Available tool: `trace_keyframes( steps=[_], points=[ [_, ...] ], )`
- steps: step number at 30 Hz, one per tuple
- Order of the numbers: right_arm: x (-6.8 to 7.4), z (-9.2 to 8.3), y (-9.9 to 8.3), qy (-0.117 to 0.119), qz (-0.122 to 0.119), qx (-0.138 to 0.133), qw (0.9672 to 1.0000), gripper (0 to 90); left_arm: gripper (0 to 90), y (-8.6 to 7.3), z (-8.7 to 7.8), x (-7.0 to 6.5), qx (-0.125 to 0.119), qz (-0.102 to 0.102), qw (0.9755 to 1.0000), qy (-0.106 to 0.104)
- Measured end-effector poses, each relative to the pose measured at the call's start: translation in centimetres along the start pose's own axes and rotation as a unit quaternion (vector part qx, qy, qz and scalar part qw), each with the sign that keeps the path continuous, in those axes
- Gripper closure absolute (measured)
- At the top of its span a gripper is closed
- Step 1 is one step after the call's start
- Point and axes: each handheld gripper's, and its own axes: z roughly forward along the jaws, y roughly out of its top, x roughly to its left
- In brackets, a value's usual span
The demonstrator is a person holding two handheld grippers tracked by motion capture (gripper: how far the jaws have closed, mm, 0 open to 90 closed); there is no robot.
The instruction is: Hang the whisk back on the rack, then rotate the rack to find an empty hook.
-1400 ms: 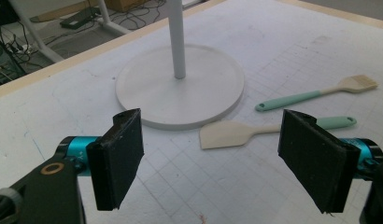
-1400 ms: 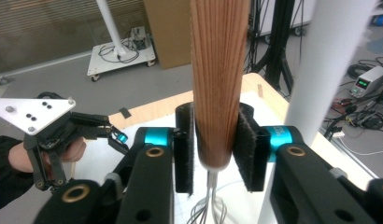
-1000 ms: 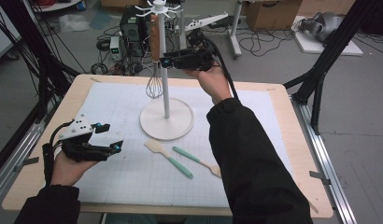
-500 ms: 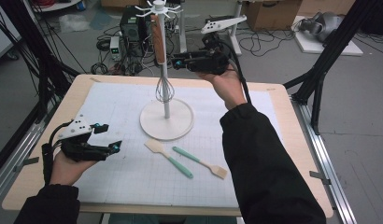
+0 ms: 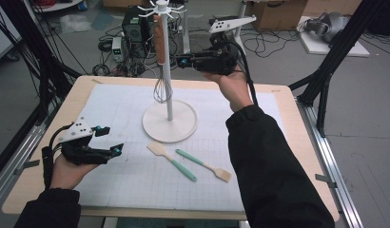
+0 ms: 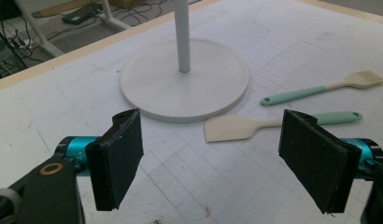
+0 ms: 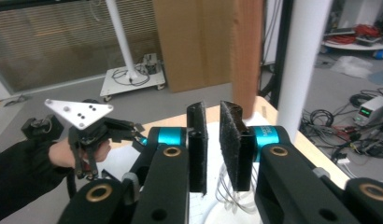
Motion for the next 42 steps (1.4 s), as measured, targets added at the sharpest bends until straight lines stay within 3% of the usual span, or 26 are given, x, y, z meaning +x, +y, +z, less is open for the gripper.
trace_keyframes(
  steps=[5, 32, 42],
  points=[
    [0.4, 0.1, 0.1, 0.006, -0.01, 0.009, 0.9999, 89.1, 22.2, 0.1, 0.0, 0.0, -0.001, 0.0, 1.0, 0.001],
    [1.9, -1.4, 4.9, 0.004, -0.039, 0.012, 0.9992, 89.6, 22.1, 0.1, 0.0, 0.1, 0.0, 0.003, 1.0, 0.002],
    [1.5, -2.0, 6.8, -0.005, -0.044, 0.013, 0.9989, 89.6, 22.1, 0.1, -0.1, 0.3, -0.002, 0.001, 1.0, 0.004]
  ],
)
